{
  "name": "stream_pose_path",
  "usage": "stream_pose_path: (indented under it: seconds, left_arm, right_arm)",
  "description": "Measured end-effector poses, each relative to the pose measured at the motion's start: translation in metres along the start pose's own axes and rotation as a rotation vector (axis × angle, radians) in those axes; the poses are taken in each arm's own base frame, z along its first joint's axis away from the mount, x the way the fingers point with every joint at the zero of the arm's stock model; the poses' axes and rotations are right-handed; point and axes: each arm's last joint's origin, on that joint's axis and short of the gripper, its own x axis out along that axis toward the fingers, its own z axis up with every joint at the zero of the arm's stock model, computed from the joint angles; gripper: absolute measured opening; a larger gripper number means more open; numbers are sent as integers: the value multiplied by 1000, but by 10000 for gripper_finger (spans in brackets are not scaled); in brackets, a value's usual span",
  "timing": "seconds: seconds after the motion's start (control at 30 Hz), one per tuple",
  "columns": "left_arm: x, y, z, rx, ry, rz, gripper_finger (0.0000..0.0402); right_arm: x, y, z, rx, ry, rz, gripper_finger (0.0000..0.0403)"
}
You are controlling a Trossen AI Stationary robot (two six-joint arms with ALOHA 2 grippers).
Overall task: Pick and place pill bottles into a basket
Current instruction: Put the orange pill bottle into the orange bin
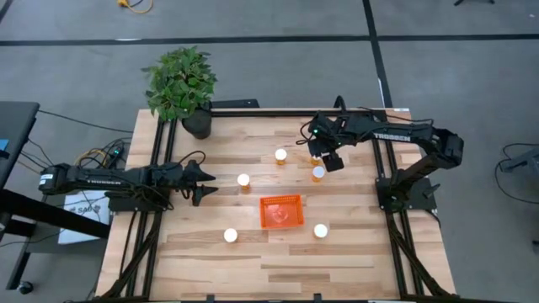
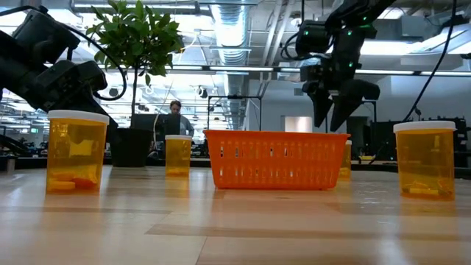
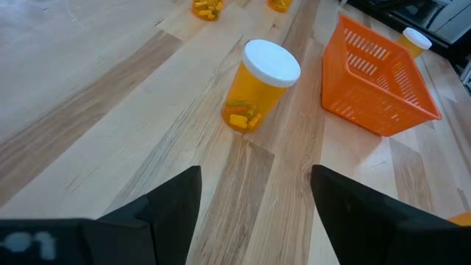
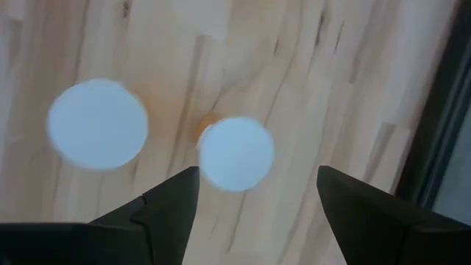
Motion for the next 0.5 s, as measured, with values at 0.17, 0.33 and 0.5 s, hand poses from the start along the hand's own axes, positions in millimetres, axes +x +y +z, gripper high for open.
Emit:
stream_pose_path:
  seconds: [0.17, 0.33, 0.5]
  left_arm:
    - [0, 0, 0, 0, -1, 0, 245]
    - [0, 0, 0, 0, -1, 1, 245]
    - [0, 0, 0, 0, 0, 0, 245]
  right_arm:
    - [0, 2, 2, 108, 11, -18, 271]
    - [0, 2, 2, 130, 11, -18, 271]
    - [0, 3, 0, 191, 28, -8, 271]
